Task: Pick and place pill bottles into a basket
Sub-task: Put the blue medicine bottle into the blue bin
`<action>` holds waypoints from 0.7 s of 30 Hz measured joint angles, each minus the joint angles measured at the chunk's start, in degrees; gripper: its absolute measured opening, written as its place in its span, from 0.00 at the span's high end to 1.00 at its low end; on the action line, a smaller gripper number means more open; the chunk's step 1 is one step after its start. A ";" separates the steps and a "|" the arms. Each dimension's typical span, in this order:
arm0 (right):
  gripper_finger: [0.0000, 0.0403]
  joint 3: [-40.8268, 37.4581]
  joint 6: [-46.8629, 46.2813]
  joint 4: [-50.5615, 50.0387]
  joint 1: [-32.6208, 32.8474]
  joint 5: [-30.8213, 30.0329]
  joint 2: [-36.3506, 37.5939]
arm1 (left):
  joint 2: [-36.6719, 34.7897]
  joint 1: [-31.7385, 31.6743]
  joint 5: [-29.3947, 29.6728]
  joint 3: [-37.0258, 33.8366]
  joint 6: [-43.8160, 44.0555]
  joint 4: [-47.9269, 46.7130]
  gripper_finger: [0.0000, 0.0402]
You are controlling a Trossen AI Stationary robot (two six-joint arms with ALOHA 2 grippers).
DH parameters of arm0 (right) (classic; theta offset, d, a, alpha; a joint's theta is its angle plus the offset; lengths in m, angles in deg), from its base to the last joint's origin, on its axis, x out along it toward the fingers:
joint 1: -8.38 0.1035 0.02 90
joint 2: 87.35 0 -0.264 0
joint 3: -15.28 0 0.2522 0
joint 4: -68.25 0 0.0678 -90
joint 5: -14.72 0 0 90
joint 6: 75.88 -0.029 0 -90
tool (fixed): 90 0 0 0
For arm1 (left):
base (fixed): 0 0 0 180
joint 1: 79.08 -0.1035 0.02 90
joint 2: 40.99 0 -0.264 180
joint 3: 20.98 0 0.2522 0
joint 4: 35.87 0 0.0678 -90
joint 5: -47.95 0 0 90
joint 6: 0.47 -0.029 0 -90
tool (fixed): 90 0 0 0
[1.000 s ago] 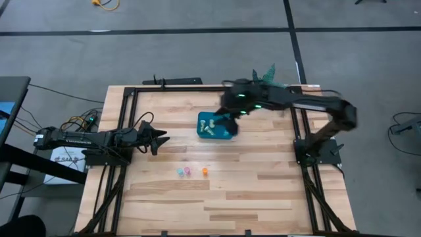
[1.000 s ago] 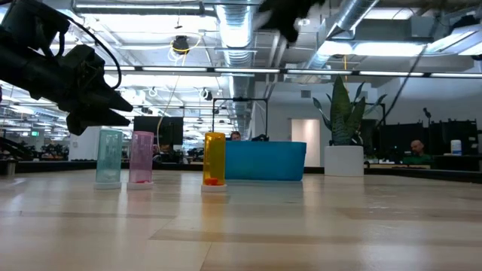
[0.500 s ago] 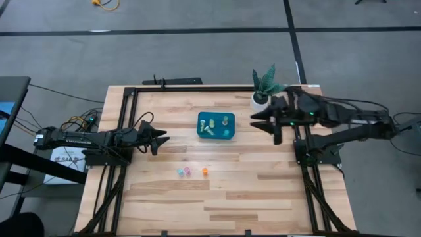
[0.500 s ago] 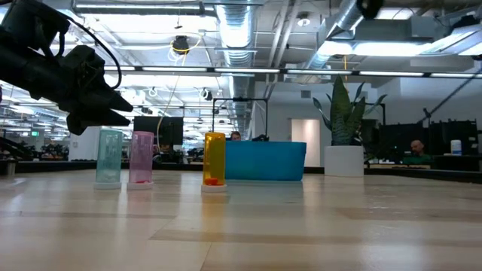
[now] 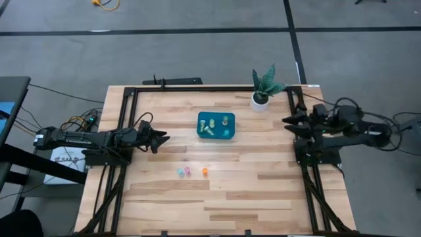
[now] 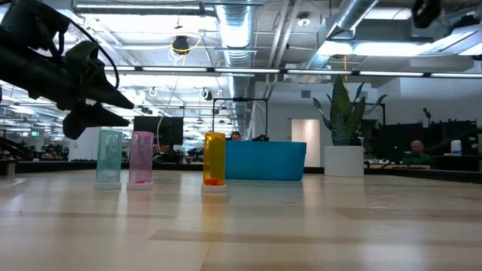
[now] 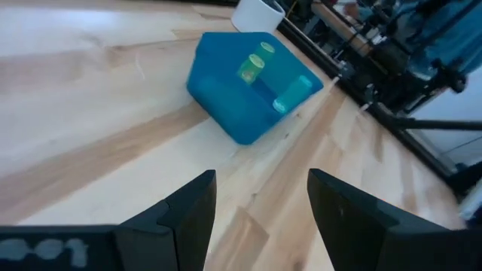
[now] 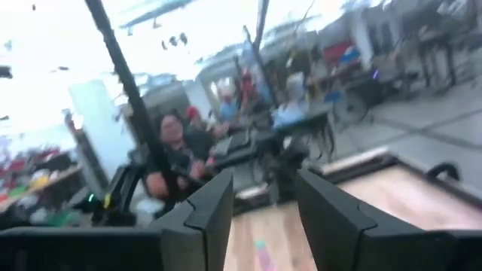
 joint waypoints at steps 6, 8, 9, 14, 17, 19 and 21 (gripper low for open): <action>0.67 -4.99 -0.19 0.82 -1.84 -1.31 10.95 | 0.00 -0.02 1.55 -0.04 2.47 0.21 0.50; 0.68 -6.18 -0.31 1.90 -2.36 -1.20 11.17 | 0.00 -0.01 1.59 -0.04 2.45 0.21 0.50; 0.68 -6.38 -0.29 0.70 -2.41 -0.88 11.17 | 0.00 -0.04 1.60 -0.04 2.47 0.21 0.50; 0.68 -8.97 -0.49 -1.15 -2.23 0.86 10.91 | 0.00 -0.04 1.51 -0.03 4.15 0.19 0.50; 0.69 -12.20 -0.74 3.72 -2.26 1.89 11.27 | 0.02 -0.04 1.21 -0.02 7.04 0.04 0.50; 0.69 -14.76 -0.71 7.09 -2.26 3.17 11.23 | 0.00 -0.04 1.20 -0.02 8.69 0.04 0.50; 0.69 -17.65 -0.44 12.14 -2.26 4.12 11.24 | 0.00 -0.04 1.17 0.01 10.49 0.04 0.50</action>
